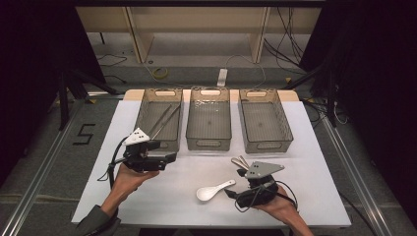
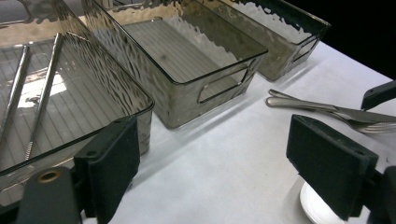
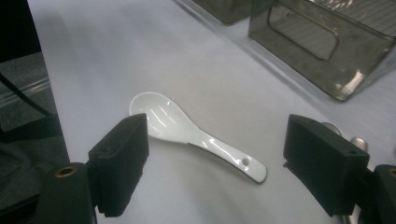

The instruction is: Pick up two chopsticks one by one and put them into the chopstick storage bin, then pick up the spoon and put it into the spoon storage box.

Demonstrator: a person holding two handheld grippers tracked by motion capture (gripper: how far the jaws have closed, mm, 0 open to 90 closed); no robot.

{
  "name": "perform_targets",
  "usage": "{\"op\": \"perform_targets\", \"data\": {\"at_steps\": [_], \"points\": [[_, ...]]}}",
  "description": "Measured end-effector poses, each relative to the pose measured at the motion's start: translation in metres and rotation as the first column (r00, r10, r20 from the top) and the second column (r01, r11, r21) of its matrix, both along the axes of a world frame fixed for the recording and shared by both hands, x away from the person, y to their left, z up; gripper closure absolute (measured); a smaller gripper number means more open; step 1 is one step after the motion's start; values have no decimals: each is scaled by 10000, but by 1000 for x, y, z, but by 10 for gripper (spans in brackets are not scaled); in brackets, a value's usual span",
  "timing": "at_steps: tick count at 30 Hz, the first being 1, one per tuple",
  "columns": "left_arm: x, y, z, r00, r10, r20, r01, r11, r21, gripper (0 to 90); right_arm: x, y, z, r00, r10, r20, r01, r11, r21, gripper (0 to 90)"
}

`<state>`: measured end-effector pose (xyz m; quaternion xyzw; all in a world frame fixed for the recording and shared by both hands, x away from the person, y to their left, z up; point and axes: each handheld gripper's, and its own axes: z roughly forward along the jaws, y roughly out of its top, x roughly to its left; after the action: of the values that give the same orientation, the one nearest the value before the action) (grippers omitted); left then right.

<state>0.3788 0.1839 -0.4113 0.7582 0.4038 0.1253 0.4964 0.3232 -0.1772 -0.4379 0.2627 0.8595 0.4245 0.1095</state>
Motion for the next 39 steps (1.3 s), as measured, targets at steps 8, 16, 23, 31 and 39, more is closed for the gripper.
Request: {"op": "perform_targets", "data": {"at_steps": [8,16,23,31,39], "points": [[-3,-1,-2,10000,11,38,-12,9996,284,168,9,10,-5,9988,386,-305,-403,9976,-563,232],[-5,2,-1,9996,205,183,-207,9998,82,166,18,19,-8,9958,787,-476,-829,9922,-933,232],[-7,0,-1,9996,146,252,-151,9997,177,166,27,23,-10,9929,1005,-638,-1077,9869,-1201,236],[-11,-1,0,9991,35,420,-43,9998,191,166,38,30,-13,9908,1186,-653,-1283,9765,-1734,247],[-11,-2,-1,9992,-33,396,24,9997,242,166,41,34,-18,9854,1523,-756,-1659,9591,-2294,280]]}}
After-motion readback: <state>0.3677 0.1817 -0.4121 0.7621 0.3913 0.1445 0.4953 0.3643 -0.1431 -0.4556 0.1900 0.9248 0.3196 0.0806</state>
